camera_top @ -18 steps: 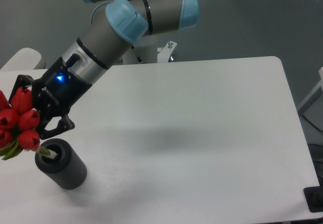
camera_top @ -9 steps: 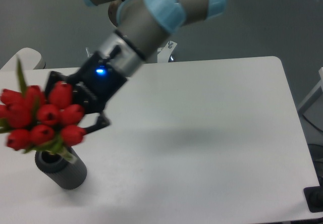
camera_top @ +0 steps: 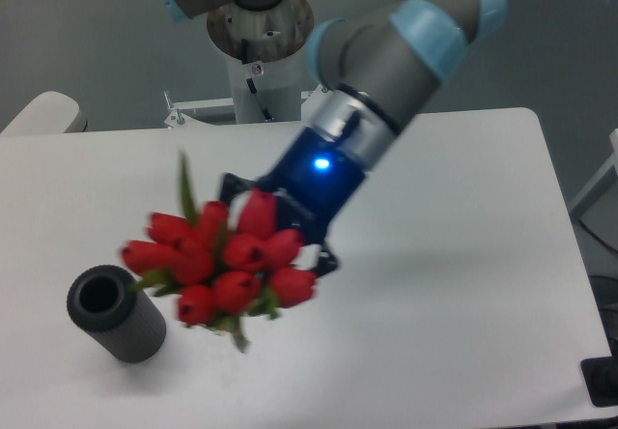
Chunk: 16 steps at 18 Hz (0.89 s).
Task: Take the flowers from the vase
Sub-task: 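Carry the tulip bunch away from the vase and hold it aloft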
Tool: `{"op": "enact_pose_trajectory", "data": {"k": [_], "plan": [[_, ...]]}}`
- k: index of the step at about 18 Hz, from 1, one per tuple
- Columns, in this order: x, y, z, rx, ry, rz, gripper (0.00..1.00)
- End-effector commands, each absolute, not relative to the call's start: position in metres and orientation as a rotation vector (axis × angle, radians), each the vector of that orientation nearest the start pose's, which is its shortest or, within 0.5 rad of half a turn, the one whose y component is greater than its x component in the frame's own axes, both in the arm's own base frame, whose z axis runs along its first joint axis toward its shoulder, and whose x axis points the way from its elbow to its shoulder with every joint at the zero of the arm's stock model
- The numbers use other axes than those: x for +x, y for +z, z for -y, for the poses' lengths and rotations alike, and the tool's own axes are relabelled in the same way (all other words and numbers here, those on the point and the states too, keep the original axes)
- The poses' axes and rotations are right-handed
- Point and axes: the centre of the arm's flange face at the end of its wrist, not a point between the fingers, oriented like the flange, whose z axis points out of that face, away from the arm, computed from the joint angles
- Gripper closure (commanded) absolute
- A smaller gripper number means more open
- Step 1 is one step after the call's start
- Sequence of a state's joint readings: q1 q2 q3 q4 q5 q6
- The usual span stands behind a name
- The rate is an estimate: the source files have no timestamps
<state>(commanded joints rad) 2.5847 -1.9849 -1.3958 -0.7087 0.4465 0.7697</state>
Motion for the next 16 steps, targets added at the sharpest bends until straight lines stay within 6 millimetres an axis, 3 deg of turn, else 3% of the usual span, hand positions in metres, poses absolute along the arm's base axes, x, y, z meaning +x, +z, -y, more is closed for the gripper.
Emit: {"op": "enact_pose_trajectory", "data": {"k": [5, 7, 12, 16], "plan": [[-0.443, 0.472, -0.53, -1.933, -0.237, -0.2, 0.61], [-0.449, 0.468, -0.518, -1.94, -0.231, -0.174, 0.61], [-0.444, 0.472, -0.502, -1.944, -0.189, -0.193, 0.61], [-0.442, 0.471, -0.502, -1.946, -0.189, -0.197, 0.61]]}}
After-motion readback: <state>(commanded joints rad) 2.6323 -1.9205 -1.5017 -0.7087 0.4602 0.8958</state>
